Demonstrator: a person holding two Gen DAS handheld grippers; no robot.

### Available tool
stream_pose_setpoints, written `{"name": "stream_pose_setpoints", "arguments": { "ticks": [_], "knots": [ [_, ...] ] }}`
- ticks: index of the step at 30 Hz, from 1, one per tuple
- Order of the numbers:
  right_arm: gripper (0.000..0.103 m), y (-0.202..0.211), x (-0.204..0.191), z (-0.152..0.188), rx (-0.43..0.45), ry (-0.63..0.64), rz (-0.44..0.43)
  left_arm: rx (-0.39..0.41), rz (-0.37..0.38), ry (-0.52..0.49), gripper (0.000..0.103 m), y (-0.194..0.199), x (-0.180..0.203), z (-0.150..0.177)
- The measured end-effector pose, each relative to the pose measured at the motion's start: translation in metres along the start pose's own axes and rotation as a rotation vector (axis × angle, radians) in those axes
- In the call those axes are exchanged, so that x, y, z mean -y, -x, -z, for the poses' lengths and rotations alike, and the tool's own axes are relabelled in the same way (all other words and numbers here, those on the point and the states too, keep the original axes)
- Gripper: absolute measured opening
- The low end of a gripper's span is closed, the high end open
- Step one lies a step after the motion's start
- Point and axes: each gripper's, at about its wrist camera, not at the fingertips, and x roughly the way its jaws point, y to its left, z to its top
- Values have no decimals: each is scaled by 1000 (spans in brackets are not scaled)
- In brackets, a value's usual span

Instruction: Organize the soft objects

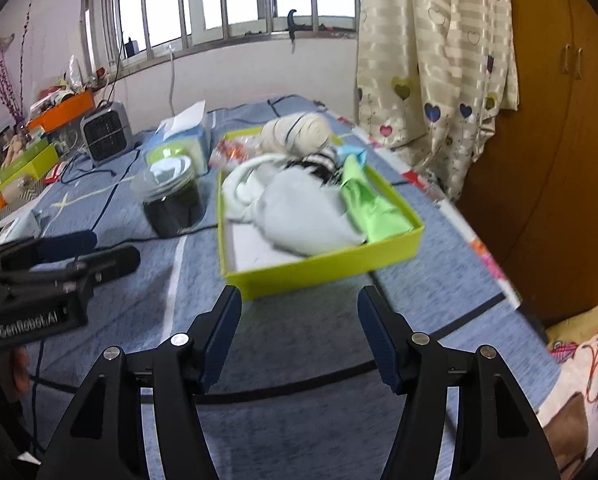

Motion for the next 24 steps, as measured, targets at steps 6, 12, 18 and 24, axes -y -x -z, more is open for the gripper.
{"name": "stream_pose_setpoints", "arguments": {
  "ticks": [6,12,18,24],
  "knots": [
    [62,-5,-12,12,-34,8,6,-12,-37,15,70,-1,-7,19],
    [62,-11,-16,18,-67,7,37,-20,-65,29,71,-3,-12,30],
    [63,-16,-16,20,-87,0,56,-34,-69,27,71,-8,-10,33],
    [70,-21,-15,22,-97,-5,53,-55,-72,43,72,-15,-13,34]
  ]
}}
